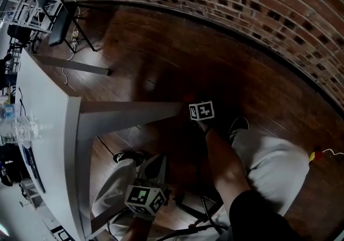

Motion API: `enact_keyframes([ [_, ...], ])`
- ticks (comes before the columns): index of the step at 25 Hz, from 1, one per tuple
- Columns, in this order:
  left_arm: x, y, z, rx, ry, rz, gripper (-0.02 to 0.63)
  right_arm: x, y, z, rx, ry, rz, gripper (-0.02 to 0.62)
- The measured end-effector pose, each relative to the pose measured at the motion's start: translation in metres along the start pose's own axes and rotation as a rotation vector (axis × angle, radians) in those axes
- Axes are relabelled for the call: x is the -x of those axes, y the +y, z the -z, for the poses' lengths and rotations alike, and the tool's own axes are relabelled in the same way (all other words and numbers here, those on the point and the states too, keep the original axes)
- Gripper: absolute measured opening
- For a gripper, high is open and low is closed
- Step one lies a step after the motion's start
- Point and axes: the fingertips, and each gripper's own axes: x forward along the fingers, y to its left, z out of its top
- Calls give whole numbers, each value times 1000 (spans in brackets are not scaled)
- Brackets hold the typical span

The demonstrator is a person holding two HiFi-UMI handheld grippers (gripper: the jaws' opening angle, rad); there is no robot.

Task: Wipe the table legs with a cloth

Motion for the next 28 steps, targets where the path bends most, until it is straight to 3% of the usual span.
enact_keyframes([
  [7,-7,0,3,-3,19,10,3,-20,8,-13,-25,17,-44,92],
  [15,-5,1,-1,-8,-12,12,3,-3,49,-33,-34,108,-303,92],
  [22,13,-10,-6,-43,-72,55,3,66,120,-72,-77,100,-621,92],
  [28,34,-11,-12,-33,-153,64,3,135,182,-112,53,65,-706,92],
])
